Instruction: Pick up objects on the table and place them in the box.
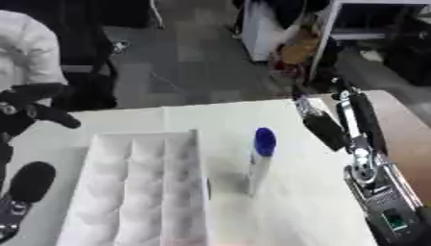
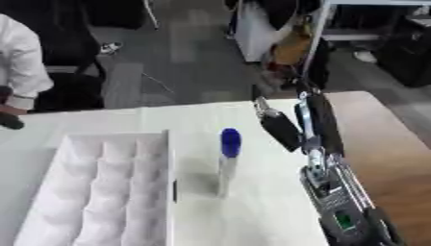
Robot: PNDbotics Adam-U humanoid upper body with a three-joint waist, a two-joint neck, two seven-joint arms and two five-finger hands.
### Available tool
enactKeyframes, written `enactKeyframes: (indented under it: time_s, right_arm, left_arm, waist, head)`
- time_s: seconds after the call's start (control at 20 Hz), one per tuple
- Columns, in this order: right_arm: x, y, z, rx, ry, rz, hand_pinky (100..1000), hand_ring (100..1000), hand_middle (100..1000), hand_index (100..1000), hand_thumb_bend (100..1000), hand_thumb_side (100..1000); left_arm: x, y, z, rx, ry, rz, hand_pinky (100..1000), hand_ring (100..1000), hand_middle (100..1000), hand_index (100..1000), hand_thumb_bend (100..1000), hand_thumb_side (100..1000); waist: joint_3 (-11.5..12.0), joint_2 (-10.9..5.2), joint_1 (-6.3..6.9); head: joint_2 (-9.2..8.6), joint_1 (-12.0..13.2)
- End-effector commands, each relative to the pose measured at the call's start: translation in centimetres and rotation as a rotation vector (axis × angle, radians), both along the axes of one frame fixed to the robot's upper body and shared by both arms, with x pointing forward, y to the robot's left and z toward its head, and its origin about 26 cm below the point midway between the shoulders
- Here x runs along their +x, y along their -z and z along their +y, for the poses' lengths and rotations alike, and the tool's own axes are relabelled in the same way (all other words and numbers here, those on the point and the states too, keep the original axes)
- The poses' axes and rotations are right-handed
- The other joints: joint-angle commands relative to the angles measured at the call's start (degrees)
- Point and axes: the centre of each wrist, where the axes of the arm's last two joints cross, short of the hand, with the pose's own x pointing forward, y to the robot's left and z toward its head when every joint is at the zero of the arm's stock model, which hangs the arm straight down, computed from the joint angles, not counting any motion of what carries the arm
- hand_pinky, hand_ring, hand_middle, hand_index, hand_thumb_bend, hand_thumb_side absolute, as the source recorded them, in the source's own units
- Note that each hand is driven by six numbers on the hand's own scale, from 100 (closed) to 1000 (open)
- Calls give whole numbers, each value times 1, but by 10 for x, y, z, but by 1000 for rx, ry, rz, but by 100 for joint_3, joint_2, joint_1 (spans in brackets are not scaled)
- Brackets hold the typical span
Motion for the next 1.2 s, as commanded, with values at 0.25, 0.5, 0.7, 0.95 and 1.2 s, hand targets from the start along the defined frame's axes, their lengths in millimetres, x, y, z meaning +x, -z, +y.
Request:
enactKeyframes:
  time_s: [0.25,0.5,0.7,0.95,1.2]
  right_arm:
    - [0,11,6,31,13,-2,807,940,704,922,381,826]
    - [-4,26,18,58,8,-9,803,940,707,930,381,825]
    - [-5,36,25,79,11,-8,797,933,697,929,385,822]
    - [-6,49,37,123,20,-30,785,896,663,928,389,813]
    - [-10,67,48,169,14,-28,774,890,649,929,381,801]
  left_arm:
    - [-4,-8,1,19,-4,-31,661,554,778,879,524,867]
    - [-4,-8,1,20,-4,-32,663,555,778,878,523,867]
    - [-4,-8,1,20,-4,-32,663,554,778,878,523,869]
    - [-4,-7,0,22,-3,-30,664,554,778,878,521,870]
    - [-4,-8,1,23,-4,-34,664,553,778,878,520,870]
  waist:
    - [8,-117,14]
    - [9,-109,15]
    - [8,-105,14]
    - [-1,-91,23]
    - [-14,-61,30]
  head:
    - [-29,-16]
    - [-36,-1]
    - [-37,9]
    - [-72,3]
    - [-105,21]
